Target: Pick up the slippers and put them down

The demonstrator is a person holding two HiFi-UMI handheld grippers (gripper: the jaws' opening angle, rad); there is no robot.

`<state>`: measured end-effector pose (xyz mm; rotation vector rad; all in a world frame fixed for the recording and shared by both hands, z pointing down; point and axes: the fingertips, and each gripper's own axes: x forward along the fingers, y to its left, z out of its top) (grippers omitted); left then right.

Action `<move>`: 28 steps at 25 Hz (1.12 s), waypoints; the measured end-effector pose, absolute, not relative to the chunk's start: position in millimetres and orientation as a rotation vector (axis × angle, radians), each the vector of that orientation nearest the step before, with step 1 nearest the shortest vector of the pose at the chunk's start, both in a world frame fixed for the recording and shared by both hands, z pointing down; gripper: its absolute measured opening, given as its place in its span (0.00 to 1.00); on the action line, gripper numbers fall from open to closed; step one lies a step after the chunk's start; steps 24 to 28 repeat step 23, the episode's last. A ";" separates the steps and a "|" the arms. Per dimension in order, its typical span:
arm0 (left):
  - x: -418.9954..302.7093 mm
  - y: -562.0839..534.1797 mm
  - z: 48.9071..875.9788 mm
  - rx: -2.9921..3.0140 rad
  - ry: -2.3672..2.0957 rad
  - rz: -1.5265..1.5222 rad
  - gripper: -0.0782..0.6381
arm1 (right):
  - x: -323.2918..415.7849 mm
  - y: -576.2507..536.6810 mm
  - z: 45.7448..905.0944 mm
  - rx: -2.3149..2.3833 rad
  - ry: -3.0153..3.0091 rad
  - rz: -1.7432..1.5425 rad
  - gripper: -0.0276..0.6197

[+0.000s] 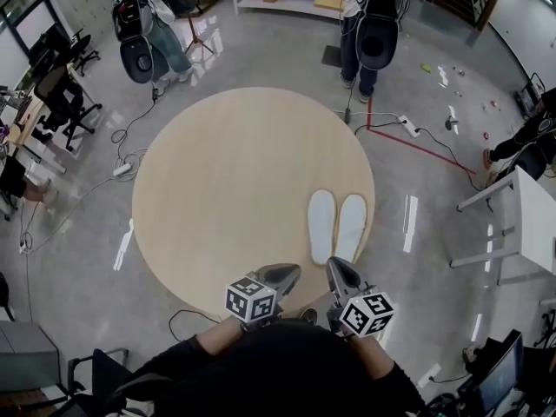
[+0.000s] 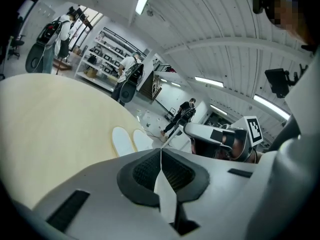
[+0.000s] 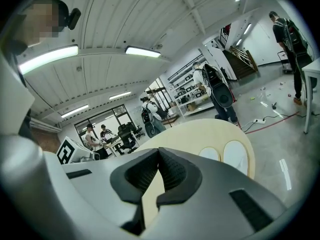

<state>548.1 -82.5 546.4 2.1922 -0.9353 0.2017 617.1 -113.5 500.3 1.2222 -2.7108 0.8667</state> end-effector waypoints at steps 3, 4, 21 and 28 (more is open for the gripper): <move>556.5 -84.2 535.6 2.205 -0.989 0.213 0.14 | 622.7 -113.6 491.5 1.167 -2.748 0.845 0.07; 559.5 -84.6 531.9 2.211 -1.004 0.216 0.14 | 624.5 -114.1 487.5 1.152 -2.761 0.830 0.07; 556.2 -60.3 529.2 2.200 -1.164 0.240 0.14 | 624.8 -97.9 478.1 1.048 -2.851 0.760 0.07; 562.7 -57.7 530.0 2.200 -1.172 0.243 0.14 | 632.6 -94.9 480.0 1.049 -2.851 0.761 0.07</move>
